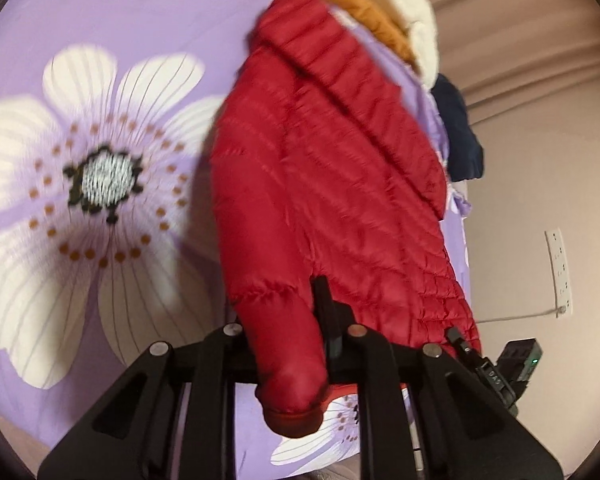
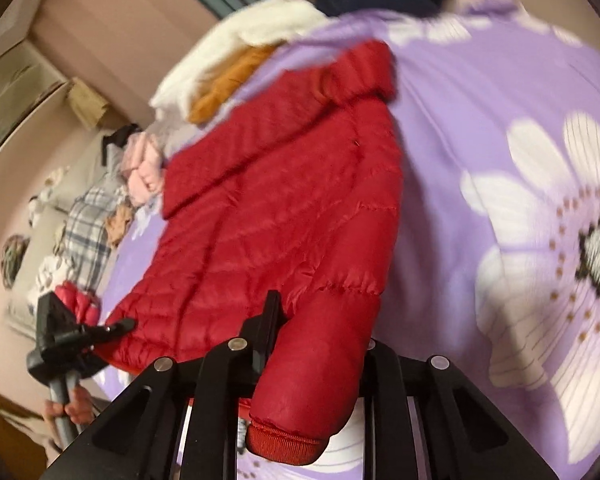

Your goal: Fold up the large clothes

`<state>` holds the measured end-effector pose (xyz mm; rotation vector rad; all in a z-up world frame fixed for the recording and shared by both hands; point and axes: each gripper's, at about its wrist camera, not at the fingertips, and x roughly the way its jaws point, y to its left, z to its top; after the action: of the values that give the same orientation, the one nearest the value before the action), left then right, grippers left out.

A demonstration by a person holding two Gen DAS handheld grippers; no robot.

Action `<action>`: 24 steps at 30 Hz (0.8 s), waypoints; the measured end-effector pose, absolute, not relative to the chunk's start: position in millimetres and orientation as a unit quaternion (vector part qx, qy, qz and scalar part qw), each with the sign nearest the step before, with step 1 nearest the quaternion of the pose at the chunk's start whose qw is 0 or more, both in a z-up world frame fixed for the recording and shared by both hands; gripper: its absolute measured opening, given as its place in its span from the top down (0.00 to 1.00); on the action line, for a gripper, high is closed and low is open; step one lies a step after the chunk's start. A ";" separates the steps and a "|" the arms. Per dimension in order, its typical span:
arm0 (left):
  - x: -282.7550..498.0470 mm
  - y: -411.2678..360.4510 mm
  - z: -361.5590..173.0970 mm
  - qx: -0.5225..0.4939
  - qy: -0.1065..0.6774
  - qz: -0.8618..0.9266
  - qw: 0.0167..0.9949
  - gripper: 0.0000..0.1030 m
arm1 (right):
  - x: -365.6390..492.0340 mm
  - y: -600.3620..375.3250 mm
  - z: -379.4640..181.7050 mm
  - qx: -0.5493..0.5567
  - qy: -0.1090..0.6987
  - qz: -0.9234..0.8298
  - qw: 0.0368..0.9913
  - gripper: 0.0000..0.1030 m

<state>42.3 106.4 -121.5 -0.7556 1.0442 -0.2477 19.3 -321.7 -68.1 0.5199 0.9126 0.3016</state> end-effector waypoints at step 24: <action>-18.6 85.5 -9.9 -0.247 0.369 -0.205 0.872 0.84 | -23.5 -324.4 32.9 0.200 0.327 0.263 0.885 0.79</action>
<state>-18.6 85.5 -9.9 -0.5157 0.7702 -0.4283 -23.5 -324.4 32.9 0.4154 0.6813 0.5480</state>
